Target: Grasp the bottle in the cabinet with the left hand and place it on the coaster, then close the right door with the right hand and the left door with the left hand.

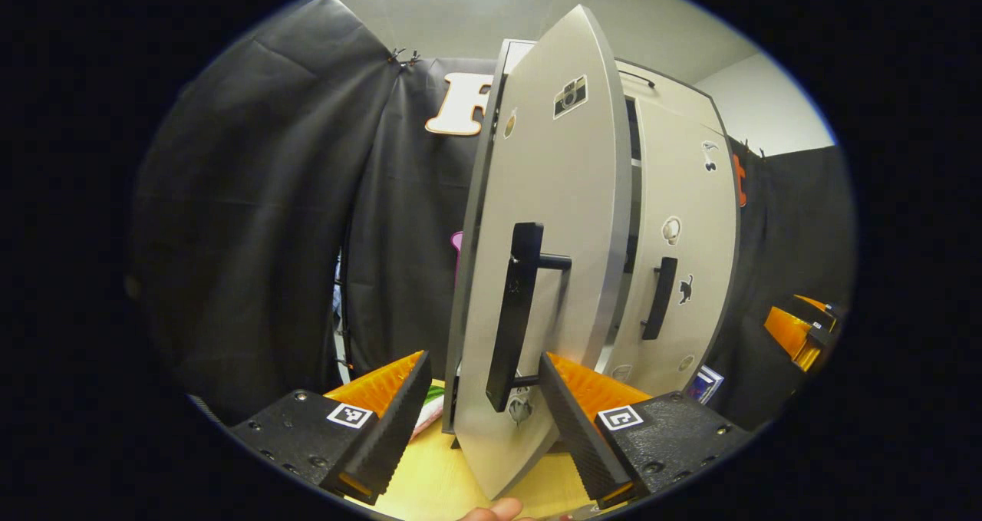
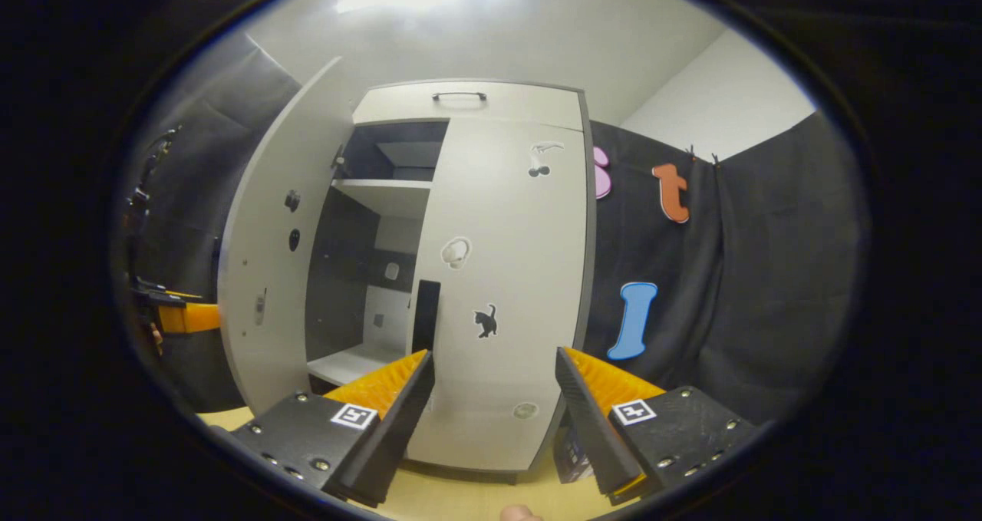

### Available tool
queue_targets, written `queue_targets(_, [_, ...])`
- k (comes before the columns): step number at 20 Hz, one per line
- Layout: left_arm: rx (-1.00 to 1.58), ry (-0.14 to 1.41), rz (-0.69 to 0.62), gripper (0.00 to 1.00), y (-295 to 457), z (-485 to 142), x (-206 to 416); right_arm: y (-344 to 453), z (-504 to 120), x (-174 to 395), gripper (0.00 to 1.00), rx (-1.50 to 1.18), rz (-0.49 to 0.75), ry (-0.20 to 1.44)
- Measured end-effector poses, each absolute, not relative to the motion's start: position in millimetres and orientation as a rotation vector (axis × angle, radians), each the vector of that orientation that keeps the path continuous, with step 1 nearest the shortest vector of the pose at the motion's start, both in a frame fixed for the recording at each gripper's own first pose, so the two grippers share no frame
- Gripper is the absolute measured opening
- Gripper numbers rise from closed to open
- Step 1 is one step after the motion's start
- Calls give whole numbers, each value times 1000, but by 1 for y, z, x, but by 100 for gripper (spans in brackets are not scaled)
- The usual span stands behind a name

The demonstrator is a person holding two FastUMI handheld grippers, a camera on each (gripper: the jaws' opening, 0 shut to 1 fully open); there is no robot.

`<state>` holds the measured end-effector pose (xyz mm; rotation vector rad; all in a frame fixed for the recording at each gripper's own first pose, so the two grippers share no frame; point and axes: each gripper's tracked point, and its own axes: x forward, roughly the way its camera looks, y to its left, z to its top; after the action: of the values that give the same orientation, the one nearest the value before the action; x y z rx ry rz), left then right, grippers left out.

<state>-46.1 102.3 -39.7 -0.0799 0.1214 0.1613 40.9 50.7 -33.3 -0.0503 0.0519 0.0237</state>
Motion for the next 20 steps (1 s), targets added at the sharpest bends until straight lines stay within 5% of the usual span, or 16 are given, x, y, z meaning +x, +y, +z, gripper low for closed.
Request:
queue_targets(11, [-66,126,-12,91,45,-40,-26,48,-31,39,93,-37,5,47])
queue_targets(20, [27,71,-1,91,14,9,-17,44,-1,36,93,28,-14,-28])
